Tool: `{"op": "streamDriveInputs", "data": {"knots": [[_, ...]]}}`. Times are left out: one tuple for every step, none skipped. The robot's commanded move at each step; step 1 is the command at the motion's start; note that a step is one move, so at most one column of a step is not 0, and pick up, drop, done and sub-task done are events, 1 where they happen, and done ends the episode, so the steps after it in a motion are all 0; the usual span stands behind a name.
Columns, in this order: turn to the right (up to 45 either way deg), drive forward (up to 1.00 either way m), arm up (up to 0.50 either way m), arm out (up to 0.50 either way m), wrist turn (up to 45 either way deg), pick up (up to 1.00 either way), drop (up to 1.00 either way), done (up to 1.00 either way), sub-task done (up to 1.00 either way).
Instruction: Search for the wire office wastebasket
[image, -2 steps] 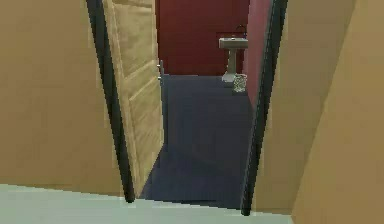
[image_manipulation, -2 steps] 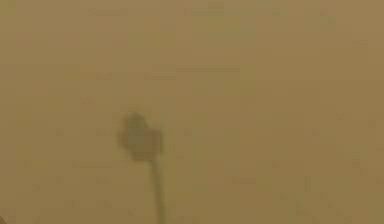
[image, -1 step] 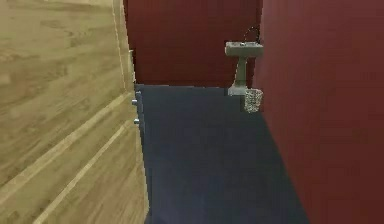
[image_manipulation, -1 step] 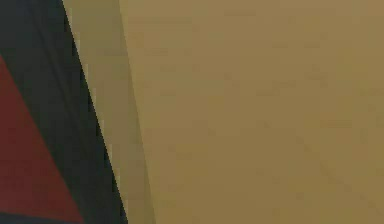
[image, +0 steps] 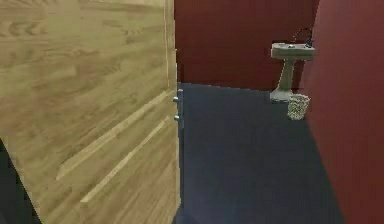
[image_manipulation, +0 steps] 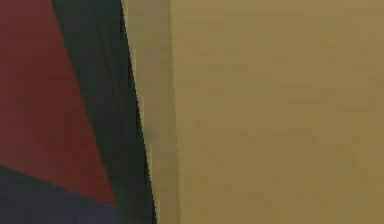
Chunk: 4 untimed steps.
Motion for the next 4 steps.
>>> {"op": "streamDriveInputs", "data": {"knots": [[0.0,0.1,0.0,0.0,0.0,0.0,0.0,0.0,0.0],[15.0,0.0,0.0,0.0,0.0,0.0,0.0,0.0,0.0],[0.0,0.45,0.0,0.0,0.0,0.0,0.0,0.0,0.0],[12.0,0.0,0.0,0.0,0.0,0.0,0.0,0.0,0.0]]}}
